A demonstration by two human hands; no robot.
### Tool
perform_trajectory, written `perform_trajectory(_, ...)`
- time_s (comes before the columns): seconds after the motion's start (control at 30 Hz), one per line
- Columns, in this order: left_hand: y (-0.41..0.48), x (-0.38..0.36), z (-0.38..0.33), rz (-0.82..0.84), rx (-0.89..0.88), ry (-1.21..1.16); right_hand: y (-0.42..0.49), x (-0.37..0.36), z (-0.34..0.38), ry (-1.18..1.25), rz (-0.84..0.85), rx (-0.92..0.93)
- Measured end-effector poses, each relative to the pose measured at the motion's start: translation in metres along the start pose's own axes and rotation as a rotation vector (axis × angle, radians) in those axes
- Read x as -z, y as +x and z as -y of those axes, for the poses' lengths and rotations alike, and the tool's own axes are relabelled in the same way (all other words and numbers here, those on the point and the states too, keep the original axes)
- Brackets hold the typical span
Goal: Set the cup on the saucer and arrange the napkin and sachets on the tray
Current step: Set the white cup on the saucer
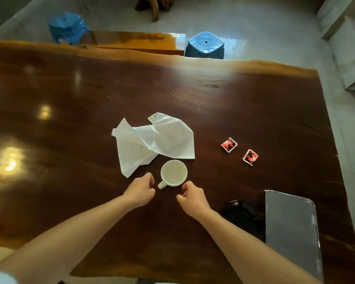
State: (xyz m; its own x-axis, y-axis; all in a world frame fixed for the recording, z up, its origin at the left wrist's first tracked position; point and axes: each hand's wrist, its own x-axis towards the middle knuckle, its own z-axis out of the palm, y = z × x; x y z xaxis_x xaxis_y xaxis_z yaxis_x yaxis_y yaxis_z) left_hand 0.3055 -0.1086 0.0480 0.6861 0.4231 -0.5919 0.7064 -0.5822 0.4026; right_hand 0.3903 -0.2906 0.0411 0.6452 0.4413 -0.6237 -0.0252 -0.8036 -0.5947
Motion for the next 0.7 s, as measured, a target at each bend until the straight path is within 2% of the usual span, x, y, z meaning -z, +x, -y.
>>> perform_trajectory(0.13, 0.033, 0.012, 0.01, 0.019, -0.073, 0.039, 0.019, -0.017, 0.011, 0.021, -0.051, -0.097)
perform_trajectory(0.37, 0.085, 0.018, 0.02, 0.037, -0.179, -0.017, 0.052, -0.032, 0.014, 0.1, -0.154, -0.249)
perform_trajectory(0.5, 0.103, 0.012, 0.019, 0.101, -0.233, -0.054, 0.062, -0.038, 0.014, 0.166, -0.221, -0.306)
perform_trajectory(0.7, 0.117, 0.004, 0.006, 0.226, -0.318, -0.01, 0.072, -0.046, 0.017, 0.262, -0.137, -0.36)
